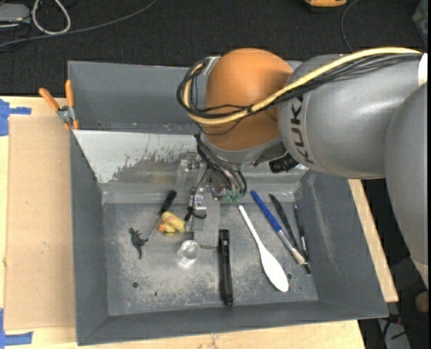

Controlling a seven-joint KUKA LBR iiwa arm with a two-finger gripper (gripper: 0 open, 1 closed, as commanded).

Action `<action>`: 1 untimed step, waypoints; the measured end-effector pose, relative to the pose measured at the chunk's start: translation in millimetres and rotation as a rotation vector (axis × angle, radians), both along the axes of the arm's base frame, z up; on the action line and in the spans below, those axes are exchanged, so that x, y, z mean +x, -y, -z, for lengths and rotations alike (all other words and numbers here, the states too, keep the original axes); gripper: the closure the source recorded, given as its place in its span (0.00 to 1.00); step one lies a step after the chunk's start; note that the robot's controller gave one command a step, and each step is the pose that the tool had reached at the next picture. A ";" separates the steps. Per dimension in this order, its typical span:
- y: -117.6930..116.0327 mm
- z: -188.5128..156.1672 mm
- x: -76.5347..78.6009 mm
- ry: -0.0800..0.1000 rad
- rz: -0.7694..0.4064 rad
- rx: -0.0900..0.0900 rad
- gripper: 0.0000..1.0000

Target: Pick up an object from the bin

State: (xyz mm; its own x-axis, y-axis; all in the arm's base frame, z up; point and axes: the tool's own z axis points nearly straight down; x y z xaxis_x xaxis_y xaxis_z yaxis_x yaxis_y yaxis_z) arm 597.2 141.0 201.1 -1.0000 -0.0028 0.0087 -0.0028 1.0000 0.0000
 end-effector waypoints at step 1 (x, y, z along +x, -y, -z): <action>0.9 -4.6 1.8 0.008 0.004 0.001 0.00</action>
Offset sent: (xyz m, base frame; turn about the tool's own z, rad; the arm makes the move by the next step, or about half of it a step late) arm 0.0194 -0.0166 -0.1311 -0.5366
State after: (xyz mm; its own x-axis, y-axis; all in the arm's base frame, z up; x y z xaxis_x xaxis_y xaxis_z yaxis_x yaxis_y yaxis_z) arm 599.1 140.0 205.6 -1.0000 0.0010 0.0008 0.0010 1.0000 0.0008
